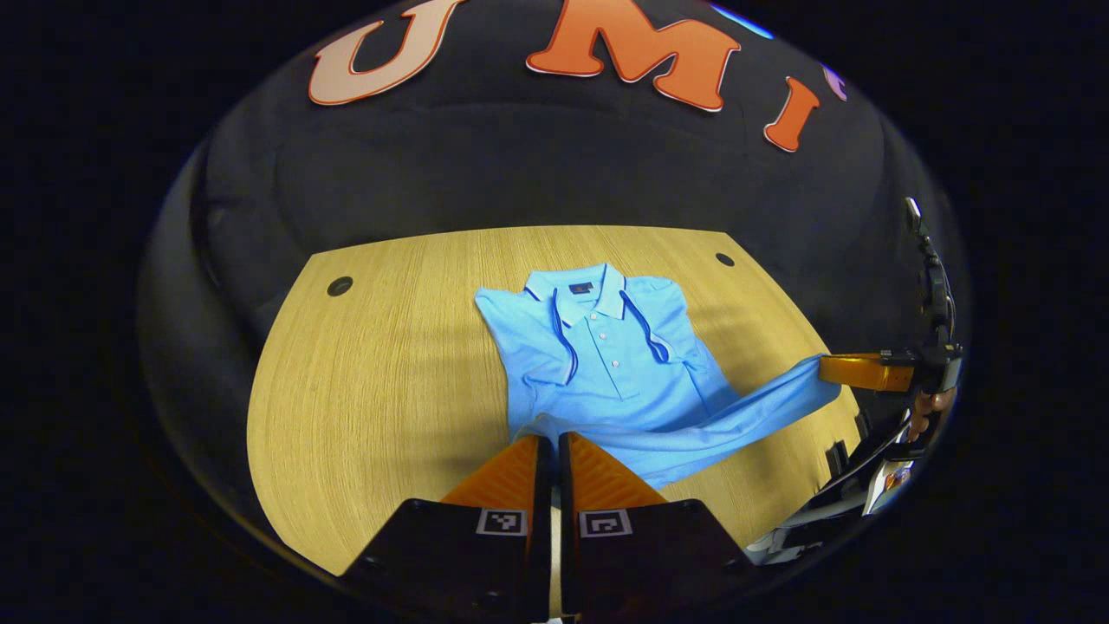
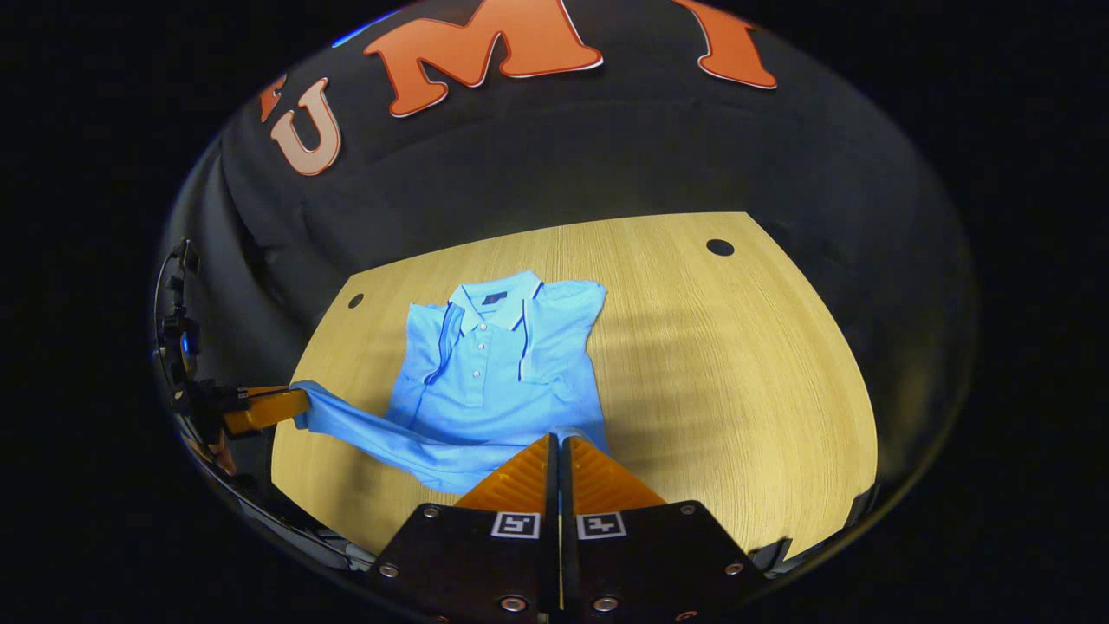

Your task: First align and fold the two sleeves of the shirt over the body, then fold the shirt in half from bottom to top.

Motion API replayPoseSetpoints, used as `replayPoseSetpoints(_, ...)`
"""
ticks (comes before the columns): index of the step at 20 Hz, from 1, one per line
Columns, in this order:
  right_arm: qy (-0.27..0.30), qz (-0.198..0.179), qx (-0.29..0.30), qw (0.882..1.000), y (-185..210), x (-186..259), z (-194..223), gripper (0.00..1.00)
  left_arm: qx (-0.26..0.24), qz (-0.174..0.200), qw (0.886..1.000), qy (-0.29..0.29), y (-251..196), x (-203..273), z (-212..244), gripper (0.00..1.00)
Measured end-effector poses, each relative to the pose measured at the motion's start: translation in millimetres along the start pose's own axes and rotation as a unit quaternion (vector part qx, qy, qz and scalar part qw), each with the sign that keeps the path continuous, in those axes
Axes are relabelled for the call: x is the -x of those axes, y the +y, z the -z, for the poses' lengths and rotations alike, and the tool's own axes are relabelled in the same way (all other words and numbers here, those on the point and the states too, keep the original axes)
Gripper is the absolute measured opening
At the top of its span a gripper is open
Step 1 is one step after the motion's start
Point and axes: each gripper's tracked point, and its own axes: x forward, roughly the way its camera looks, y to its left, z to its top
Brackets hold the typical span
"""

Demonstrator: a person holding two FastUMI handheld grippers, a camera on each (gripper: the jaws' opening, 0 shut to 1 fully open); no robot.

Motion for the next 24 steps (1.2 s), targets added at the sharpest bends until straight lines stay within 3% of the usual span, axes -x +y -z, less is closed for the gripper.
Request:
replayPoseSetpoints(15,0.008,0.030,0.015,0.999,-10.4,-154.2,-124.6,0.01,-0.018,-0.004,1.000,-0.005,73.9,-156.1,-103.5,0.08)
replayPoseSetpoints(20,0.005,0.017,-0.031,0.999,-9.9,-182.8,-143.9,0.03,-0.044,-0.020,0.999,-0.016,84.5,-196.3,-130.6,0.07)
replayPoseSetpoints(21,0.001,0.017,-0.038,0.999,-14.6,-175.6,-149.1,0.05,-0.047,-0.017,0.999,-0.016,81.9,-198.0,-131.3,0.11)
replayPoseSetpoints(22,-0.008,0.021,-0.038,0.999,-19.0,-174.9,-154.4,0.15,-0.047,-0.018,0.999,-0.018,80.9,-195.6,-133.8,0.15)
replayPoseSetpoints(23,-0.020,0.025,-0.030,0.999,-20.5,-172.4,-161.6,0.21,-0.044,-0.011,0.999,-0.019,74.9,-195.7,-133.0,0.32)
replayPoseSetpoints(24,-0.031,0.024,-0.020,0.999,-19.0,-169.7,-166.5,0.37,-0.040,-0.008,0.999,-0.021,70.2,-192.4,-134.3,0.49)
